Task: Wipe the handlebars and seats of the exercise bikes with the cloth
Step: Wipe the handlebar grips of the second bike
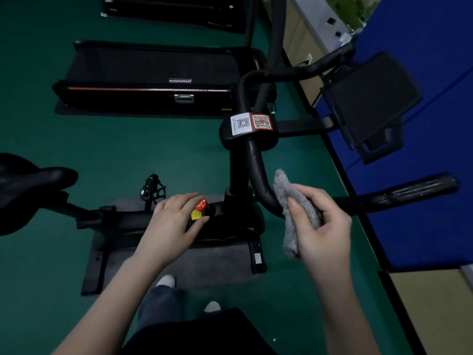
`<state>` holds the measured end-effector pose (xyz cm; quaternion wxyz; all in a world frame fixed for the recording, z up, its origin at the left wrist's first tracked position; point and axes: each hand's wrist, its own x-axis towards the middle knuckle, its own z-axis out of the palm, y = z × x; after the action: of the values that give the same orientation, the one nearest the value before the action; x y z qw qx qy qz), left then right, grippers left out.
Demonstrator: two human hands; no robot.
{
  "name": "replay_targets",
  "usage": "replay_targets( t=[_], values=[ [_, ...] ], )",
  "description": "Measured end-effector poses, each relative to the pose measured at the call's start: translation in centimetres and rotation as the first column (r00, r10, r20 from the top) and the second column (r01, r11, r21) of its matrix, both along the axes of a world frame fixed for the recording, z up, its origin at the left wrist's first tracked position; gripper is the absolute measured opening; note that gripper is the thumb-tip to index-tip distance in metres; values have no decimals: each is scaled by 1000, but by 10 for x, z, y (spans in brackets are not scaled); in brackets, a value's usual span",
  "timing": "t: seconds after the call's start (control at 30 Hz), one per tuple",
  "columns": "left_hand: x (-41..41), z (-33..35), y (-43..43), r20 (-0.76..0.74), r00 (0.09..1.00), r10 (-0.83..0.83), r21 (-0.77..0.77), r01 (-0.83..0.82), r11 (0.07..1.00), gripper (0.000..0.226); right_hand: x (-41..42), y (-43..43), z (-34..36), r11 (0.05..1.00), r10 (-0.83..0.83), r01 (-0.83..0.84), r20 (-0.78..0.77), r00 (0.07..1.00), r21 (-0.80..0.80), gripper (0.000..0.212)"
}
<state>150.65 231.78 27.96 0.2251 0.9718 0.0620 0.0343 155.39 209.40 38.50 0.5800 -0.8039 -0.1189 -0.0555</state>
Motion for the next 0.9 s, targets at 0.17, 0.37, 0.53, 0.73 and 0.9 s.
replay_targets(
  t=[0.17,0.37,0.53,0.73,0.9],
  values=[
    [39,18,10,115,989,-95,-30,99,995,52,13,13,4,994,-96,96,5,995,-44,26],
    [97,39,38,267,913,-307,4,318,948,46,23,42,4,924,-356,360,53,933,-133,22],
    [142,49,61,379,820,-428,6,461,888,42,45,87,-1,826,-485,493,101,869,-272,22],
    [193,54,56,460,689,-560,0,631,776,39,77,140,-12,604,-533,584,270,802,-541,20],
    [212,47,45,495,616,-613,-80,734,674,34,82,162,-23,517,-569,612,293,768,-598,20]
  ],
)
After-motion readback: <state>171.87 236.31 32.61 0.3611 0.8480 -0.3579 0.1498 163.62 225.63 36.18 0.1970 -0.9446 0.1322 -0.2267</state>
